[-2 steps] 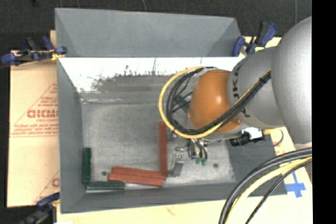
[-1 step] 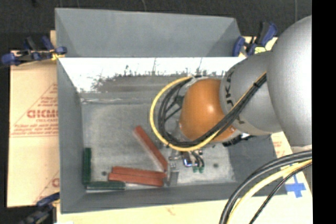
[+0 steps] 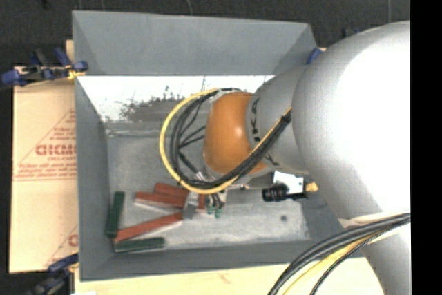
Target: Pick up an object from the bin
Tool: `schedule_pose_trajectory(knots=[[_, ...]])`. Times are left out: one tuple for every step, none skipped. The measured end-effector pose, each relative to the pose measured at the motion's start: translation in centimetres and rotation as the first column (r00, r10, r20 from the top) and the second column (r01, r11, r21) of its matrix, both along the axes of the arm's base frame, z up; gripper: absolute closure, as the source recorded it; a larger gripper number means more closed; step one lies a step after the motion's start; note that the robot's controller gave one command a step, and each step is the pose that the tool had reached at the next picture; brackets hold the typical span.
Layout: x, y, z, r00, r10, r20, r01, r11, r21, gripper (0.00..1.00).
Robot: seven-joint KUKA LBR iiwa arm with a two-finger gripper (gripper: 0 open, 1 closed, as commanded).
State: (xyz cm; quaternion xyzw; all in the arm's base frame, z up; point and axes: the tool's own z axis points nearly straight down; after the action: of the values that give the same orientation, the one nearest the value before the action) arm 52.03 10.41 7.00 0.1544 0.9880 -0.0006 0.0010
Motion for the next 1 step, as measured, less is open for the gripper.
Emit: schedule_pose_trajectory(knots=[[0.01,-0.05,0.00,1.000,0.001,0.000,-0.001,1.000,-0.001,1.00]])
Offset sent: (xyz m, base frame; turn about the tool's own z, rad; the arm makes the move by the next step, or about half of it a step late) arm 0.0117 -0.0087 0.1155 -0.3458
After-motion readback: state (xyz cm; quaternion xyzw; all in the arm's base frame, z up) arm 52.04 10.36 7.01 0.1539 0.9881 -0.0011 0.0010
